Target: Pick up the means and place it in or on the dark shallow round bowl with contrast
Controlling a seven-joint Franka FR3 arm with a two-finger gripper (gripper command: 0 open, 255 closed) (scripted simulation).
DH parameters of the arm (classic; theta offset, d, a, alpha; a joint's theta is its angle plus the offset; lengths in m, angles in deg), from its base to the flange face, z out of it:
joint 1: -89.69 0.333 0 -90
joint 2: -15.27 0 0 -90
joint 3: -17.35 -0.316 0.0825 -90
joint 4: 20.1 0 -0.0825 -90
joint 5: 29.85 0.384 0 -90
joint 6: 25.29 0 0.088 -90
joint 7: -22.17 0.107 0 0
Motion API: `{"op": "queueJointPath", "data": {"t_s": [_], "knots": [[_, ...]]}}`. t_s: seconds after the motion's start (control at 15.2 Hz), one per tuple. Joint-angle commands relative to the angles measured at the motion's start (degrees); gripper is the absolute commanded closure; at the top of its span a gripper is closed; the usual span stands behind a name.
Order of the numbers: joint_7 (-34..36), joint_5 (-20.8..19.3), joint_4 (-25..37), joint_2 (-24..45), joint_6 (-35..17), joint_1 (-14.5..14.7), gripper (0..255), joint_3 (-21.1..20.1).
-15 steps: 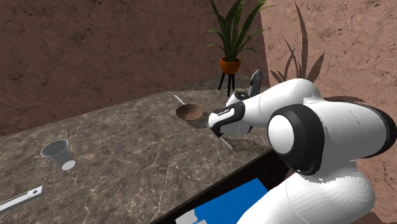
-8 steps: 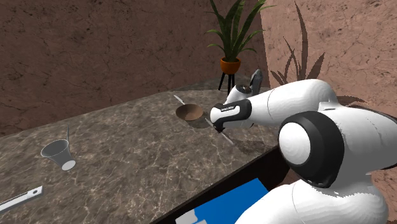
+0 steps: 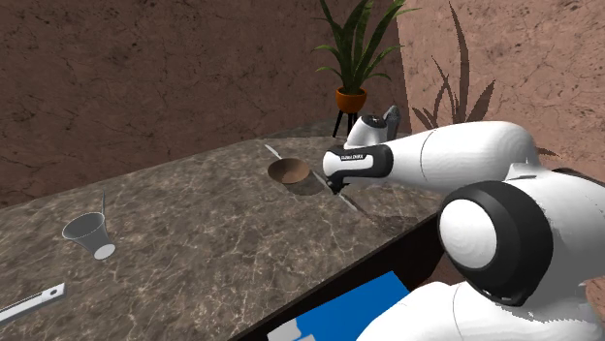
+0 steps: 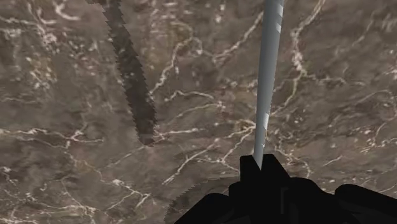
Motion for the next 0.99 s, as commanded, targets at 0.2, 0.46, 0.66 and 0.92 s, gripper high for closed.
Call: {"op": "queueJointPath", "data": {"t_s": [0.2, 0.46, 0.66, 0.92], "knots": [[1.4, -1.04, 2.32, -2.23, 4.48, -0.57, 255, -1.06], [2.07, -1.5, 4.32, -3.5, 7.71, -0.83, 255, -1.63], [3.06, 0.62, 9.94, 2.61, 7.32, 1.34, 255, -2.17], [4.0, 3.44, 18.23, 10.7, 7.78, 3.57, 255, -2.81]]}}
